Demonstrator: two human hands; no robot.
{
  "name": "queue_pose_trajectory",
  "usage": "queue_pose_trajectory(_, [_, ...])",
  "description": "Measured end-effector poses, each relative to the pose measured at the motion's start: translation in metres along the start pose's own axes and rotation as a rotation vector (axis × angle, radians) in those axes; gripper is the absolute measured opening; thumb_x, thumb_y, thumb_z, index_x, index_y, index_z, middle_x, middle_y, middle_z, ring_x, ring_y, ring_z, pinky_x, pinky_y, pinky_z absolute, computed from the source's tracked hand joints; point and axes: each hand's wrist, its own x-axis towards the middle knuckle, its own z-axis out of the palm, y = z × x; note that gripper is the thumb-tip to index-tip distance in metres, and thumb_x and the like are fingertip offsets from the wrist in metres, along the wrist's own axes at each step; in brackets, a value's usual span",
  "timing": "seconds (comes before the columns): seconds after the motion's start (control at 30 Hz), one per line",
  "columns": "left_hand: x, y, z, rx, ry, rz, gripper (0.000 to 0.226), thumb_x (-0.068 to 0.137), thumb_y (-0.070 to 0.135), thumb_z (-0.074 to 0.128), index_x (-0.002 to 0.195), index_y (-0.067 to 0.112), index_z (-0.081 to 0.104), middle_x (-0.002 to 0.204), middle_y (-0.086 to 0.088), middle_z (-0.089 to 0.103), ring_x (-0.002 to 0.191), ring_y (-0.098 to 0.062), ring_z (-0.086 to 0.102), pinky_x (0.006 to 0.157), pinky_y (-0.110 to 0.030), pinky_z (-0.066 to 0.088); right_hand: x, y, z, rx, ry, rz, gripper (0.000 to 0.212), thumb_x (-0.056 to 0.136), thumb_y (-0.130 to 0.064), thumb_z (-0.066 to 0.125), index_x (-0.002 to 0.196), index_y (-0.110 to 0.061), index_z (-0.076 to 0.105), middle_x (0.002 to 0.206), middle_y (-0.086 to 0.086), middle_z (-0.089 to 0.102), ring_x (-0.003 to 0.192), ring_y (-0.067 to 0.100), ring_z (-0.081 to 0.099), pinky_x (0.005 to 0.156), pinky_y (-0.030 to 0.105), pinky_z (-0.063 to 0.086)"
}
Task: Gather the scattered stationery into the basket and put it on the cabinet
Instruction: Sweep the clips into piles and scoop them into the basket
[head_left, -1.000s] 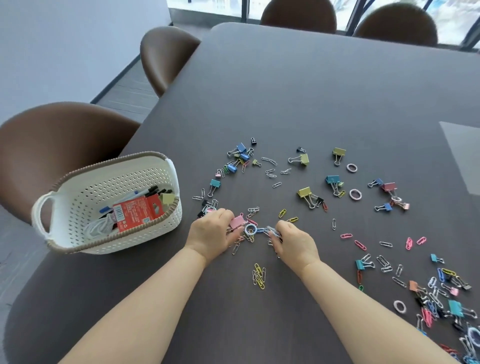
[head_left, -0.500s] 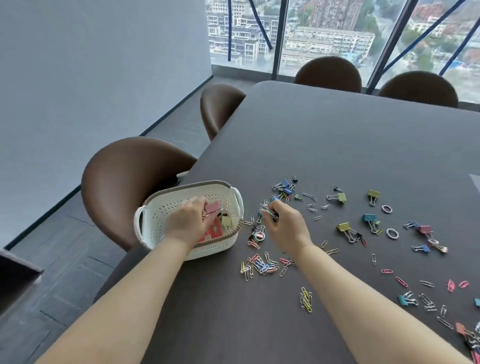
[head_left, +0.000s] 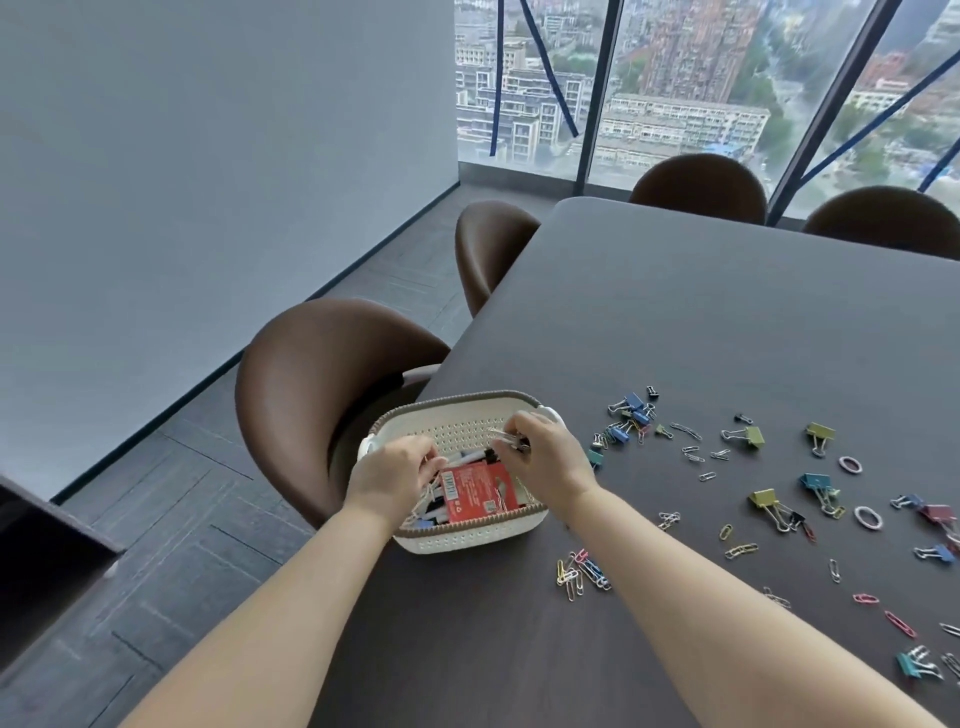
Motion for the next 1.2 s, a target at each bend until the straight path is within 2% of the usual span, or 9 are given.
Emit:
queue_pose_trajectory(0.23, [-0.004, -0.001, 0.002, -0.061, -0.059, 0.062, 0.038, 0.089, 0.043, 0.054, 0.109, 0.013, 0.062, 0.108, 0.000, 0.055, 0.096, -0.018, 0.057, 0.078, -0.029, 0.045, 0.008, 0.010, 0.011, -0.135, -0.175, 0.087, 0.037, 0.087, -0.040, 0.058, 0.117, -0.020, 0.055, 0.126, 0.000, 0.051, 0.128, 0.019, 0.033, 0.103, 0.034, 0.033])
queue_pose_trajectory(0.37, [-0.005, 0.003, 0.010, -0.008, -0.040, 0.137, 0.025, 0.090, 0.031, 0.056, 0.102, 0.012, 0.067, 0.111, -0.004, 0.059, 0.109, -0.022, 0.050, 0.094, -0.036, 0.042, -0.001, 0.017, 0.009, -0.094, -0.144, 0.076, 0.025, 0.098, -0.029, 0.039, 0.109, -0.016, 0.057, 0.119, 0.001, 0.058, 0.119, 0.023, 0.044, 0.092, 0.036, 0.042])
queue_pose_trajectory(0.63, [-0.025, 0.046, 0.024, 0.039, 0.055, 0.304, 0.030, 0.078, 0.031, 0.042, 0.082, 0.015, 0.068, 0.081, -0.002, 0.062, 0.074, -0.023, 0.062, 0.066, -0.036, 0.053, -0.044, 0.050, -0.024, -0.124, 0.152, 0.031, 0.020, 0.094, -0.018, 0.046, 0.102, -0.010, 0.063, 0.099, 0.004, 0.070, 0.095, 0.027, 0.059, 0.074, 0.032, 0.043])
queue_pose_trajectory(0.83, [-0.054, 0.089, 0.064, 0.017, 0.149, 0.518, 0.019, 0.078, 0.026, 0.049, 0.090, 0.019, 0.062, 0.096, 0.000, 0.056, 0.088, -0.018, 0.047, 0.076, -0.031, 0.038, -0.099, 0.105, -0.037, -0.194, 0.111, 0.149, 0.023, 0.089, -0.011, 0.050, 0.110, -0.010, 0.059, 0.102, 0.005, 0.067, 0.098, 0.029, 0.053, 0.085, 0.038, 0.046])
queue_pose_trajectory(0.93, [-0.086, 0.098, 0.090, -0.005, -0.001, 0.557, 0.025, 0.079, 0.034, 0.050, 0.097, 0.020, 0.059, 0.101, 0.000, 0.060, 0.094, -0.017, 0.050, 0.082, -0.032, 0.042, -0.127, 0.128, -0.033, -0.284, -0.073, 0.262, 0.037, 0.091, -0.024, 0.048, 0.128, -0.020, 0.046, 0.129, -0.001, 0.053, 0.121, 0.025, 0.041, 0.100, 0.036, 0.037])
queue_pose_trajectory(1.0, [-0.111, 0.099, 0.106, 0.065, -0.256, 0.490, 0.046, 0.078, 0.049, 0.045, 0.113, 0.021, 0.056, 0.117, -0.001, 0.060, 0.110, -0.017, 0.046, 0.088, -0.034, 0.049, -0.146, 0.141, -0.027, -0.349, -0.164, 0.316, 0.046, 0.092, -0.034, 0.047, 0.136, -0.024, 0.037, 0.143, -0.005, 0.039, 0.133, 0.021, 0.029, 0.106, 0.035, 0.030])
queue_pose_trajectory(1.03, [-0.122, 0.098, 0.113, 0.137, -0.363, 0.431, 0.059, 0.079, 0.057, 0.039, 0.125, 0.022, 0.049, 0.133, -0.003, 0.052, 0.124, -0.018, 0.037, 0.096, -0.038, 0.047, -0.156, 0.146, -0.024, -0.381, -0.195, 0.328, 0.050, 0.092, -0.038, 0.046, 0.138, -0.025, 0.033, 0.148, -0.004, 0.033, 0.137, 0.021, 0.023, 0.108, 0.035, 0.027])
queue_pose_trajectory(1.1, [-0.142, 0.094, 0.126, 0.240, -0.527, 0.340, 0.083, 0.079, 0.070, 0.019, 0.147, 0.023, 0.014, 0.154, 0.001, 0.000, 0.143, -0.019, -0.002, 0.116, -0.041, 0.013, -0.174, 0.155, -0.019, -0.414, -0.261, 0.349, 0.056, 0.092, -0.043, 0.043, 0.143, -0.027, 0.024, 0.154, -0.004, 0.019, 0.143, 0.020, 0.011, 0.115, 0.037, 0.019])
queue_pose_trajectory(1.2, [-0.155, 0.096, 0.140, 0.236, -0.628, 0.208, 0.103, 0.055, 0.080, -0.022, 0.141, 0.025, -0.021, 0.140, 0.005, -0.036, 0.132, -0.015, -0.033, 0.111, -0.040, -0.014, -0.194, 0.166, -0.015, -0.420, -0.331, 0.382, 0.061, 0.093, -0.048, 0.036, 0.146, -0.031, 0.012, 0.158, -0.005, 0.002, 0.145, 0.020, -0.005, 0.119, 0.041, 0.004])
